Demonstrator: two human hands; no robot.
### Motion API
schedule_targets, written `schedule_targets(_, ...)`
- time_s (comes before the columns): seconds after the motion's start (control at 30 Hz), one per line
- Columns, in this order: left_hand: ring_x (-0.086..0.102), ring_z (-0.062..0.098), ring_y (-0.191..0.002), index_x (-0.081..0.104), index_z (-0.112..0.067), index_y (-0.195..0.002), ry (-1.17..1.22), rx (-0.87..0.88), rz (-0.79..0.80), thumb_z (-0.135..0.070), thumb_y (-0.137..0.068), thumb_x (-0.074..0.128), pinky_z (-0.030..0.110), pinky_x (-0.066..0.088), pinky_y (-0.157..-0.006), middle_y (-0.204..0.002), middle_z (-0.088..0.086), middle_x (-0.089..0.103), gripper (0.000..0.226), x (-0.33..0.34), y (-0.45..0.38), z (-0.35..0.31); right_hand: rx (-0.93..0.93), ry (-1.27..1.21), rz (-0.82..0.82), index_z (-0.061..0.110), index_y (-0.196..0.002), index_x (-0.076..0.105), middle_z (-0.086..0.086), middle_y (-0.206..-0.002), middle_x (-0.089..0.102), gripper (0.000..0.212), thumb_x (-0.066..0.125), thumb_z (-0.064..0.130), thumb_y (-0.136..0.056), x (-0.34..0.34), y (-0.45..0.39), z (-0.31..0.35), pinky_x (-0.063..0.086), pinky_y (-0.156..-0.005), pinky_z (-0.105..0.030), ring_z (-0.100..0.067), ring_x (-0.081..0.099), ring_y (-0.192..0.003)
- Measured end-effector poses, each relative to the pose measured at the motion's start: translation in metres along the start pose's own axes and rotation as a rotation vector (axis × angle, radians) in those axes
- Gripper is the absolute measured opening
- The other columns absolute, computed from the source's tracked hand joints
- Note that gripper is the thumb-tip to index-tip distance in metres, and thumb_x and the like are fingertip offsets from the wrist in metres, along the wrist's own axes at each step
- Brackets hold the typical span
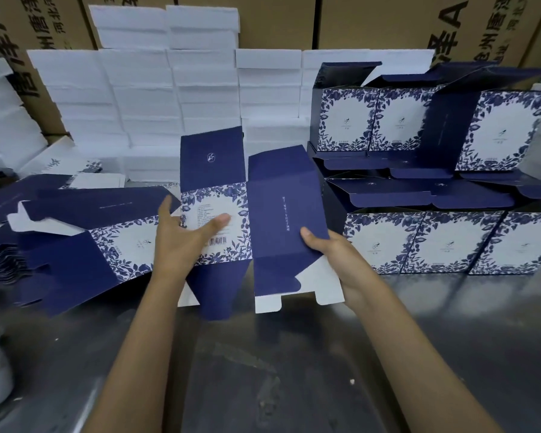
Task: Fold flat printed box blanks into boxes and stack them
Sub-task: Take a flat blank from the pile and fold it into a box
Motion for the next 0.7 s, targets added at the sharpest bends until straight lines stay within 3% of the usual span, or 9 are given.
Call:
schedule_targets(0.07, 0.073, 0.017, -0.100, 0.061, -0.021, -0.130, 0.122, -0.080, 0.110, -0.038, -0.071, 0.088, 0.037, 0.056, -0.093, -0.111, -0.004, 0.075, 0.066, -0.006, -0.003, 0.005, 0.037, -0.027, 0.010, 0.017, -0.117, 0.071, -0.006, -0.110, 0.078, 0.021, 0.064, 0.024, -0.098, -0.004, 0.001, -0.003, 0.061, -0.068, -0.031, -0.023, 0.077, -0.093)
schedule_targets(0.13, 0.076, 0.015, -0.082, 0.068, -0.023, -0.108, 0.194, -0.121, 0.165, -0.032, -0.082, 0.081, 0.030, 0.062, -0.069, -0.088, -0.007, 0.078, 0.030, -0.009, -0.006, 0.012, 0.080, -0.079, 0.033, 0.013, -0.118, 0.072, -0.010, -0.113, 0.076, 0.028, 0.068, 0.022, -0.093, -0.007, 0.002, -0.005, 0.062, -0.071, -0.034, -0.026, 0.076, -0.095)
schedule_targets(0.17, 0.076, 0.010, -0.075, 0.065, -0.026, -0.104, 0.199, -0.112, 0.151, -0.031, -0.085, 0.078, 0.024, 0.059, -0.058, -0.081, -0.013, 0.077, 0.024, -0.011, -0.009, 0.015, 0.099, -0.107, 0.040, 0.010, -0.118, 0.073, -0.012, -0.114, 0.076, 0.031, 0.069, 0.022, -0.090, -0.007, 0.003, -0.005, 0.062, -0.071, -0.035, -0.027, 0.076, -0.096)
schedule_targets(0.23, 0.075, 0.007, -0.077, 0.056, -0.025, -0.122, 0.173, -0.078, 0.148, -0.035, -0.087, 0.076, 0.021, 0.057, -0.056, -0.090, -0.017, 0.076, 0.041, -0.014, -0.012, 0.015, 0.107, -0.108, 0.026, 0.008, -0.117, 0.074, -0.012, -0.113, 0.076, 0.030, 0.067, 0.026, -0.094, -0.005, 0.003, -0.007, 0.062, -0.073, -0.035, -0.027, 0.076, -0.098)
schedule_targets(0.3, 0.073, 0.010, -0.094, 0.041, -0.023, -0.146, 0.129, -0.063, 0.163, -0.041, -0.087, 0.074, 0.028, 0.059, -0.074, -0.118, -0.011, 0.069, 0.070, -0.014, -0.014, 0.017, 0.055, -0.045, -0.035, 0.010, -0.121, 0.071, -0.008, -0.113, 0.077, 0.031, 0.060, 0.031, -0.101, -0.003, 0.000, -0.009, 0.062, -0.082, -0.037, -0.025, 0.075, -0.102)
schedule_targets(0.33, 0.072, 0.010, -0.097, 0.043, -0.024, -0.146, 0.109, -0.063, 0.163, -0.043, -0.088, 0.072, 0.030, 0.059, -0.079, -0.121, -0.012, 0.068, 0.067, -0.014, -0.014, 0.018, 0.023, -0.007, -0.071, 0.012, -0.123, 0.069, -0.007, -0.113, 0.077, 0.031, 0.057, 0.031, -0.103, -0.002, -0.002, -0.010, 0.060, -0.089, -0.041, -0.026, 0.074, -0.103)
schedule_targets(0.43, 0.071, -0.005, -0.074, 0.063, -0.033, -0.105, 0.074, -0.041, 0.147, -0.049, -0.098, 0.055, 0.014, 0.053, -0.056, -0.086, -0.025, 0.074, 0.019, -0.013, -0.014, 0.021, -0.005, 0.059, -0.116, 0.014, -0.124, 0.069, -0.005, -0.115, 0.076, 0.028, 0.054, 0.029, -0.105, -0.002, -0.004, -0.012, 0.054, -0.101, -0.048, -0.026, 0.073, -0.107)
schedule_targets(0.57, 0.063, -0.016, -0.070, 0.062, -0.029, -0.095, -0.008, 0.038, 0.096, -0.046, -0.104, 0.043, 0.012, 0.046, -0.060, -0.081, -0.031, 0.070, 0.027, -0.015, -0.009, 0.014, 0.026, 0.005, -0.077, 0.011, -0.120, 0.070, -0.010, -0.113, 0.076, 0.029, 0.059, 0.031, -0.102, -0.001, -0.002, -0.010, 0.058, -0.094, -0.045, -0.028, 0.074, -0.104)
schedule_targets(0.7, 0.051, -0.032, -0.062, 0.053, -0.047, -0.088, -0.014, 0.067, 0.183, -0.046, -0.103, 0.047, -0.004, 0.038, -0.052, -0.067, -0.051, 0.055, 0.016, -0.011, -0.006, 0.009, -0.005, -0.021, -0.150, 0.022, -0.118, 0.071, 0.000, -0.107, 0.078, 0.033, 0.054, 0.045, -0.103, -0.001, -0.003, -0.008, 0.060, -0.085, -0.041, -0.020, 0.076, -0.097)
Point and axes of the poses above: each hand's wrist, its own y-axis away from the middle knuckle, its own x-axis out of the palm, z = x × y, the point moved 3 cm from there along -y, towards the middle knuckle
